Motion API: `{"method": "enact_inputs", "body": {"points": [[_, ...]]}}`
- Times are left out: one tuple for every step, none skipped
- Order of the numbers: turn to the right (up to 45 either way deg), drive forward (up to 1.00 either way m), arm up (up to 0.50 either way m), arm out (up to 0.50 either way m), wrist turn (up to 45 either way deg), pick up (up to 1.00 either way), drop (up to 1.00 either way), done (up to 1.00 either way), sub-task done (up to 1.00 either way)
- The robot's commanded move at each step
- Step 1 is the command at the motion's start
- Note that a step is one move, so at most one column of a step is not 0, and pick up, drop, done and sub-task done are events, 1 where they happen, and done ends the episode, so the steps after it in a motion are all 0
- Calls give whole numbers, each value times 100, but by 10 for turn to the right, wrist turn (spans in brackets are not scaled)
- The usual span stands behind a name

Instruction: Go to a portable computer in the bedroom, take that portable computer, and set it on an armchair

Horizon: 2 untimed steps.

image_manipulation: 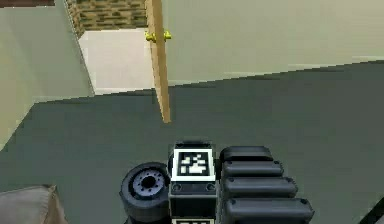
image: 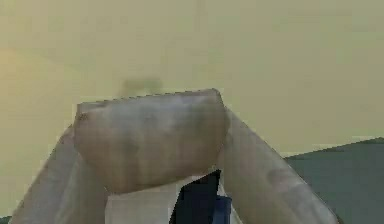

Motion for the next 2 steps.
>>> {"method": "enact_inputs", "body": {"points": [[450,0,0,0,0,0,0,0,0],[90,0,0,0,0,0,0,0,0]]}}
